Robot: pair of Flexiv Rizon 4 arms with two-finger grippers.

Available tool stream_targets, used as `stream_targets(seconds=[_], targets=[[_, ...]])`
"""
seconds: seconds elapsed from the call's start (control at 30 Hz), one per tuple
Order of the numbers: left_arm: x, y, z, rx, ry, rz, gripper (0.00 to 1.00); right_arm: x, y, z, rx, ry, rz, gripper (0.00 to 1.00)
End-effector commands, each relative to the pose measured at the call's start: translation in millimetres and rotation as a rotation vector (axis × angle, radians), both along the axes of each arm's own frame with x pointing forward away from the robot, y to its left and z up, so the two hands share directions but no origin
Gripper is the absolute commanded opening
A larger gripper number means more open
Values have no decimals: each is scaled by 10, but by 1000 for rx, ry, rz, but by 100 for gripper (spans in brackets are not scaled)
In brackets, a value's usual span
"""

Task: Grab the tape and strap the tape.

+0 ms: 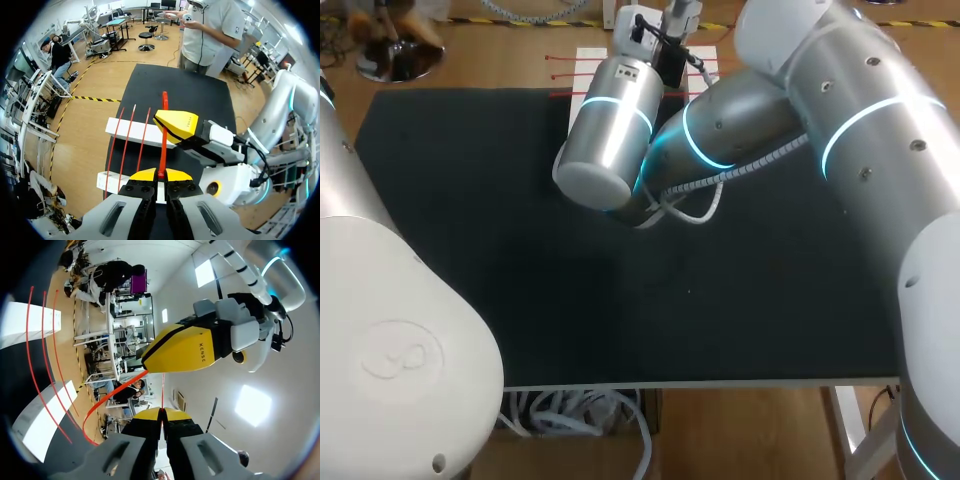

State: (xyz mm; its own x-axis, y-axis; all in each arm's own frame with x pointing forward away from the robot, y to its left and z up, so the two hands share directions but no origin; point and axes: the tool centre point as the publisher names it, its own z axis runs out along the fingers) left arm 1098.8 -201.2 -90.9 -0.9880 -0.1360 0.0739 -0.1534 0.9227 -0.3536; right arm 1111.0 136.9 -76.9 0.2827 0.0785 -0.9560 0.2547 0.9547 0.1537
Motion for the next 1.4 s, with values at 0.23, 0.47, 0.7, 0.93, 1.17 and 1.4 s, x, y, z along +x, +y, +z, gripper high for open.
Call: stream_targets(seconds=[0.23,0.47,0.7,0.93,1.17,1.4], targets=[[8,-5,14,5,3,-1,0,30,22,-3,-6,0,-9,0],[8,-5,14,5,3,-1,0,29,53,1,-6,-1,2,0],[8,-5,14,5,3,-1,0,3,77,-3,-10,-2,13,0],[8,-5,14,5,3,-1,0,7,59,-12,-14,-2,7,0],[8,-5,14,5,3,-1,0,-8,72,-10,-14,0,5,0],[8,-5,14,5,3,-1,0,-39,108,42,-4,-19,22,0]])
